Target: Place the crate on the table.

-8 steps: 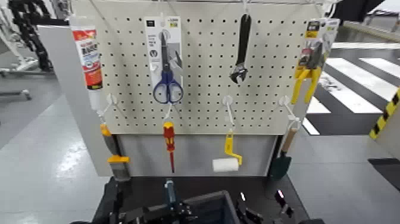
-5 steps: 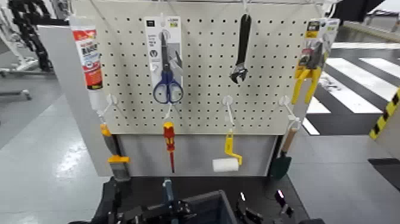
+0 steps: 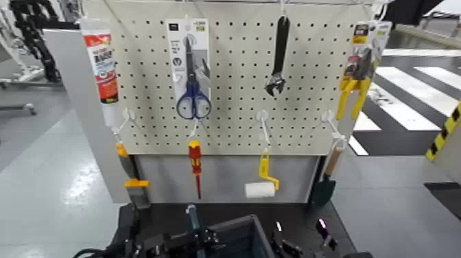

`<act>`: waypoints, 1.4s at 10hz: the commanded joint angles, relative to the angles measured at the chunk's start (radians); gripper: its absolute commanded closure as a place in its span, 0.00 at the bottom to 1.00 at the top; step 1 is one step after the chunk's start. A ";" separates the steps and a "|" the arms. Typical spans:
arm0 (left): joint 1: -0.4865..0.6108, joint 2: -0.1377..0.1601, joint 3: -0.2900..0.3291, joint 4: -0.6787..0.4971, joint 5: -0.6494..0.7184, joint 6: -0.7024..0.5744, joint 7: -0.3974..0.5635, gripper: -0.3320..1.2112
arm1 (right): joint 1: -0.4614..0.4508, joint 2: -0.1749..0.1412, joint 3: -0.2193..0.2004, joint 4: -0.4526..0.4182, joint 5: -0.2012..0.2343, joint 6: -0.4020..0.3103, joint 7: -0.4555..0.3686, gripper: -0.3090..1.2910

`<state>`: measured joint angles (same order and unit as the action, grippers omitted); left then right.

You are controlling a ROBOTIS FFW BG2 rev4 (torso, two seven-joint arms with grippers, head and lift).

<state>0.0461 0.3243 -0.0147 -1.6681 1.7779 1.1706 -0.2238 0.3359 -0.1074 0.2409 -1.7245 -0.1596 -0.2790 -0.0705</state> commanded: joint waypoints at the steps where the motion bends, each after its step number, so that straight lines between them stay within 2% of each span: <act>1: -0.060 0.024 -0.028 0.042 -0.008 0.020 -0.012 0.98 | -0.001 0.000 0.003 0.003 -0.003 -0.005 0.000 0.29; 7: -0.218 0.056 -0.139 0.186 -0.129 0.041 -0.160 0.98 | -0.006 0.000 0.009 0.019 -0.012 -0.022 0.000 0.29; 10: -0.319 0.068 -0.228 0.251 -0.210 0.052 -0.270 0.98 | -0.011 -0.002 0.014 0.022 -0.018 -0.025 0.000 0.29; 14: -0.423 0.064 -0.314 0.346 -0.337 0.020 -0.408 0.98 | -0.014 -0.003 0.017 0.026 -0.021 -0.031 0.000 0.29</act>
<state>-0.3625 0.3912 -0.3131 -1.3382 1.4612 1.1993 -0.6260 0.3228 -0.1103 0.2573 -1.6982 -0.1808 -0.3099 -0.0703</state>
